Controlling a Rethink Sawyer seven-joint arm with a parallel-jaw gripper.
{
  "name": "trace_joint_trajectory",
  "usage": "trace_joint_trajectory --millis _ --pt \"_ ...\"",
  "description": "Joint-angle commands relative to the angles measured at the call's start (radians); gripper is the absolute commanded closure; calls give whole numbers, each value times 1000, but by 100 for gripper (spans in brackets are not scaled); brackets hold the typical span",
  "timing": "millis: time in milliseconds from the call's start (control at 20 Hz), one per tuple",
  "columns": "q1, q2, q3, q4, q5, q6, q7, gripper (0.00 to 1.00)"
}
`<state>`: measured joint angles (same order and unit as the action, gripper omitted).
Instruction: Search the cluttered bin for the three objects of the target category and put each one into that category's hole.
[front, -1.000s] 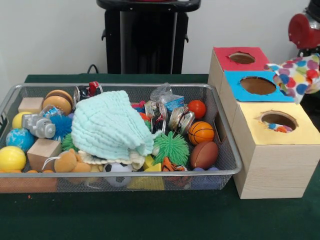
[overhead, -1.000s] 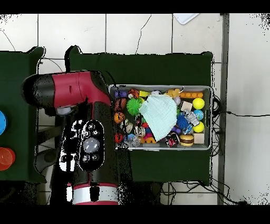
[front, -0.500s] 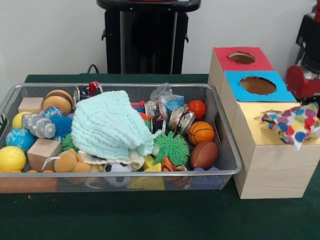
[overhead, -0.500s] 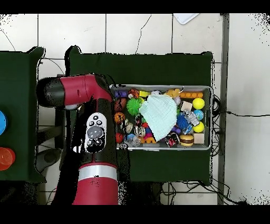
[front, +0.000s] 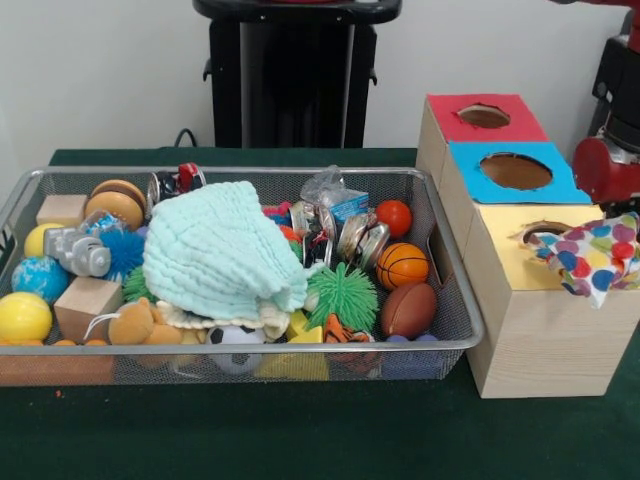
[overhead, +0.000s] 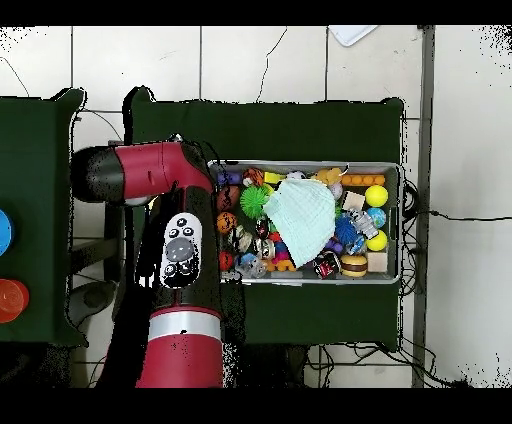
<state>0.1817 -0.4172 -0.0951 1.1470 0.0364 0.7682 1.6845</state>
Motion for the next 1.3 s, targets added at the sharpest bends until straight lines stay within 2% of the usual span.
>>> trace_joint_trajectory --millis 50,250,550,700,950,1150,1300 --pt "-33 35 -26 138 -39 115 141 100" --pt "-65 -46 -26 210 -48 174 58 100" --pt "-106 -71 -4 269 -63 126 20 100" --pt "-145 -38 58 312 -21 61 45 100" --pt "-210 69 183 339 54 -84 54 100" --pt "-213 77 212 341 75 -96 62 100" --pt "-186 55 190 335 77 -59 100 100"
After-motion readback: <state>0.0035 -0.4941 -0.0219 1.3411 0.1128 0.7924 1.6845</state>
